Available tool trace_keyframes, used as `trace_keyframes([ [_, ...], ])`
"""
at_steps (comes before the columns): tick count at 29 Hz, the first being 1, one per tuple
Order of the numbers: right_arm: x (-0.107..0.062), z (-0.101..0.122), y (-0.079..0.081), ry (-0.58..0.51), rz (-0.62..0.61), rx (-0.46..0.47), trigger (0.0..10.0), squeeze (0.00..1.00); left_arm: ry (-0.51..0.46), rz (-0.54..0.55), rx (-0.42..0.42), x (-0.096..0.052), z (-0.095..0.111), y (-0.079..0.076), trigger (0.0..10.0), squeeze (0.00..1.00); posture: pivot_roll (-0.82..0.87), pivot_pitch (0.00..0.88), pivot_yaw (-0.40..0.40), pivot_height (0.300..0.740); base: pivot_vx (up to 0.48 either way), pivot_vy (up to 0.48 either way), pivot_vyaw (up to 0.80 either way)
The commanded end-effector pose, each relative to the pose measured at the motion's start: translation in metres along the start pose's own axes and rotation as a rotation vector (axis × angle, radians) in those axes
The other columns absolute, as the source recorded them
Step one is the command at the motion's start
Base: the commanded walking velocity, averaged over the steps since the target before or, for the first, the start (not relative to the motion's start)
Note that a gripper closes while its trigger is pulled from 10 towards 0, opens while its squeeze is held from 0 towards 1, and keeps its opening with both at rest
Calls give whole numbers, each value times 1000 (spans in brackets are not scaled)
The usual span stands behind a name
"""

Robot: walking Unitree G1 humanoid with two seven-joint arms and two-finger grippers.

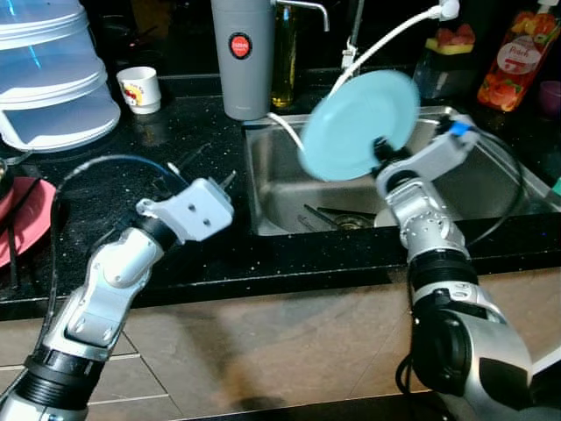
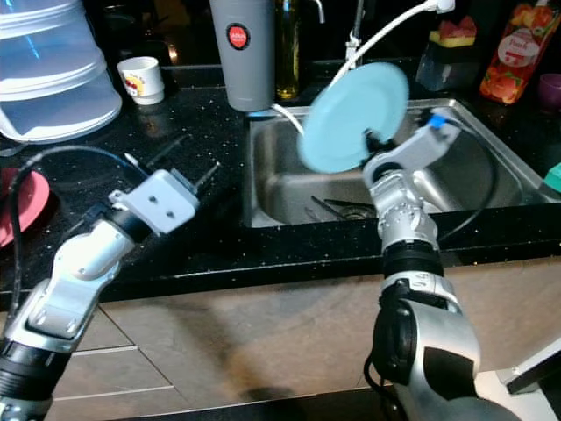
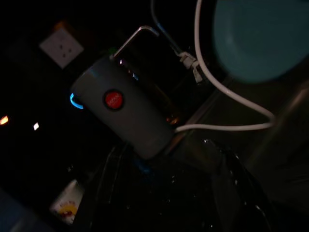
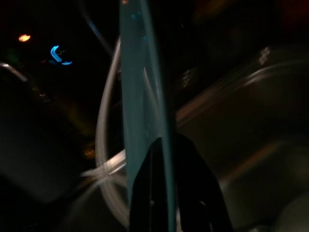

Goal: Kitchen organization

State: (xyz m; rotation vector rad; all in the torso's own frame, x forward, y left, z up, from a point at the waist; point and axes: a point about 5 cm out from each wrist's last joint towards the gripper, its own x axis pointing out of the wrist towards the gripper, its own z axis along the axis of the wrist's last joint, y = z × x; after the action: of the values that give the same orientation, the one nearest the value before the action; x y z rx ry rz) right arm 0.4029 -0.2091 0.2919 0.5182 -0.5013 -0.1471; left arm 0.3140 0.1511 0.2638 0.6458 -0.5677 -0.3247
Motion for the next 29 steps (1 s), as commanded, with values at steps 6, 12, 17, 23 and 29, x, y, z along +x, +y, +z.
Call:
trace_keyframes([
  [6, -12, -24, 33, 10, 225, -415, 0, 0, 75, -29, -261, 22, -4, 0, 10000, 0, 93, 88, 40, 740, 0, 0, 0],
  [12, -28, -45, 51, -23, 408, -674, 0, 0, 74, -238, -447, 33, 7, -14, 10000, 0, 83, 85, 47, 740, 0, 0, 0],
  [17, -34, -60, 50, 25, 471, -852, 10000, 0, 155, -414, -393, 27, 1, -29, 10000, 0, 76, 85, 50, 740, 0, 0, 0],
  [23, -33, -67, 37, 103, 431, -919, 10000, 0, 182, -432, -373, 26, -1, -28, 10000, 0, 81, 90, 45, 740, 0, 0, 0],
  [29, -35, -75, 31, 173, 422, -937, 10000, 537, 199, -444, -382, 24, 0, -25, 10000, 0, 84, 92, 43, 740, 0, 0, 0],
])
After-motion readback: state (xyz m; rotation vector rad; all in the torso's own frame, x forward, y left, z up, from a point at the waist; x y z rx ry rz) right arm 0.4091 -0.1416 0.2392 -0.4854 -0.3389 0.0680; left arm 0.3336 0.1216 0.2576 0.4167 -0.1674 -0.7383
